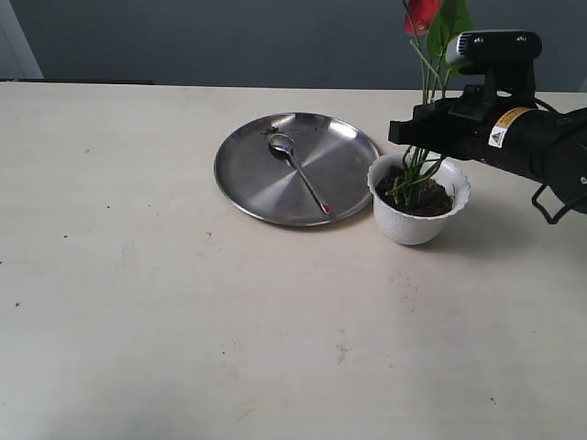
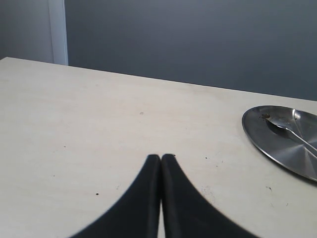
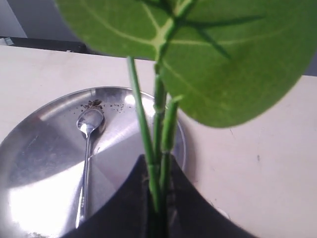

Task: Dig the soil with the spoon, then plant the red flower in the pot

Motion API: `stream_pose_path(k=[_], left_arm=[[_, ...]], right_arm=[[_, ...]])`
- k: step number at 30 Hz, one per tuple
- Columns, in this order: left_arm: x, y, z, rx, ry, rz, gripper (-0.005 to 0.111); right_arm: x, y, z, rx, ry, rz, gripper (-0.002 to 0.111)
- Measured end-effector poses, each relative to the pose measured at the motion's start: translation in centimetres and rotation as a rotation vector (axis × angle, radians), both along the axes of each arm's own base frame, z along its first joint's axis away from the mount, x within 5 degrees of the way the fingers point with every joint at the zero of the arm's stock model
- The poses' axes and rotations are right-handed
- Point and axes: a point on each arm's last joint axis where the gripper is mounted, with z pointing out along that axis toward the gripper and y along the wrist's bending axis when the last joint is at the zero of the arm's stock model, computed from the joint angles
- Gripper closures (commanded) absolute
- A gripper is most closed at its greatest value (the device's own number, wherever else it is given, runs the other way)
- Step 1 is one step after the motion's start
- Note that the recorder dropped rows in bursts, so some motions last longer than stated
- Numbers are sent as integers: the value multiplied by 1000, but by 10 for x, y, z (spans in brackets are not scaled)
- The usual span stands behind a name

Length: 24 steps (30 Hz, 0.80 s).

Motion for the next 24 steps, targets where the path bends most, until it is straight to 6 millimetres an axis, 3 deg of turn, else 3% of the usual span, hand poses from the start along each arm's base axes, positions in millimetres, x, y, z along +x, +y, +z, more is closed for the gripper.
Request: stream_pose_path(k=[4,24], left_arm=[[0,0,0,0,0,0,106],[0,0,0,0,0,0,106]], right_arm=[[4,2,-8,1,16,-4,107],[4,2,-12,-2,30,-8,107]])
